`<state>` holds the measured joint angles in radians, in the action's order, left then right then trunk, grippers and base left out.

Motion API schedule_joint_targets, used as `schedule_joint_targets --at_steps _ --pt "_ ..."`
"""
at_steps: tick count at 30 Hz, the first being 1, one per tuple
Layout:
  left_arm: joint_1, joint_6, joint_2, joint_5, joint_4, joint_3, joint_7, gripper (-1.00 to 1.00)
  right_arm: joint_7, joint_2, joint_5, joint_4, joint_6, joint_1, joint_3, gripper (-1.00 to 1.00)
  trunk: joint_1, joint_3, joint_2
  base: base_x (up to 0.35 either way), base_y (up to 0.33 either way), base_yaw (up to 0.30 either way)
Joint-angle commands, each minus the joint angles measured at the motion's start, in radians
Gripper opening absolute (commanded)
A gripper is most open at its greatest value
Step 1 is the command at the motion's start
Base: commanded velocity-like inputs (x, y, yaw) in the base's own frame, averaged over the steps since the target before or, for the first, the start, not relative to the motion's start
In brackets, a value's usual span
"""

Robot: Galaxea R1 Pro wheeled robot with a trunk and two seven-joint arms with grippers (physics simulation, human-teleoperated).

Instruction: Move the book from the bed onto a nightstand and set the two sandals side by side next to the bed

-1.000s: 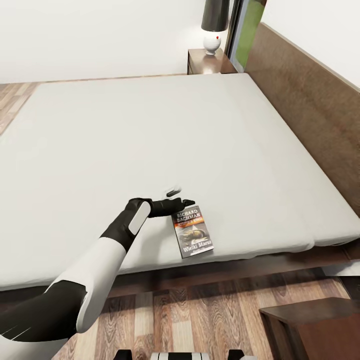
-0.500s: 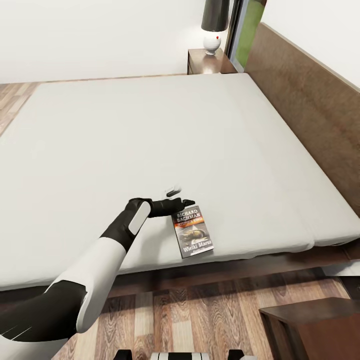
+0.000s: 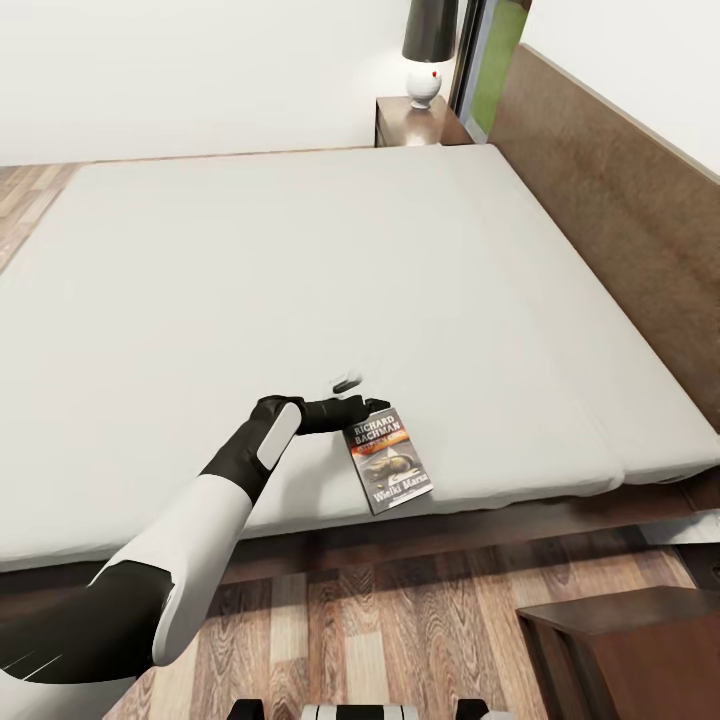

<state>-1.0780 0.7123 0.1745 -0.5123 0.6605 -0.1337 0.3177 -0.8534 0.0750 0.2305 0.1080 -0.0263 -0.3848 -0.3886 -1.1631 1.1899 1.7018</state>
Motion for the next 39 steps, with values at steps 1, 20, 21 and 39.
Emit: schedule_joint_targets --at_steps 1,20,21,39 --pt "0.000 0.004 0.000 -0.001 0.001 0.000 0.001 1.00 -0.005 0.000 0.009 0.001 -0.003 0.000 -0.009 1.00 0.000 0.000 0.000 -0.005 0.000 0.000" --pt "0.000 0.004 0.000 -0.001 0.001 0.000 0.001 1.00 -0.004 0.000 0.009 0.001 -0.004 0.000 -0.009 1.00 0.000 0.000 0.000 0.000 0.000 0.000" --pt "0.000 0.004 0.000 -0.001 0.001 0.000 0.001 1.00 -0.005 0.000 0.009 0.001 -0.004 0.000 -0.009 1.00 0.000 0.000 0.000 -0.027 0.000 0.000" --pt "0.000 0.004 0.000 -0.002 -0.001 0.000 0.001 1.00 -0.005 0.000 0.009 0.001 -0.004 0.000 -0.009 1.00 0.000 0.000 0.000 -0.117 0.000 0.000"
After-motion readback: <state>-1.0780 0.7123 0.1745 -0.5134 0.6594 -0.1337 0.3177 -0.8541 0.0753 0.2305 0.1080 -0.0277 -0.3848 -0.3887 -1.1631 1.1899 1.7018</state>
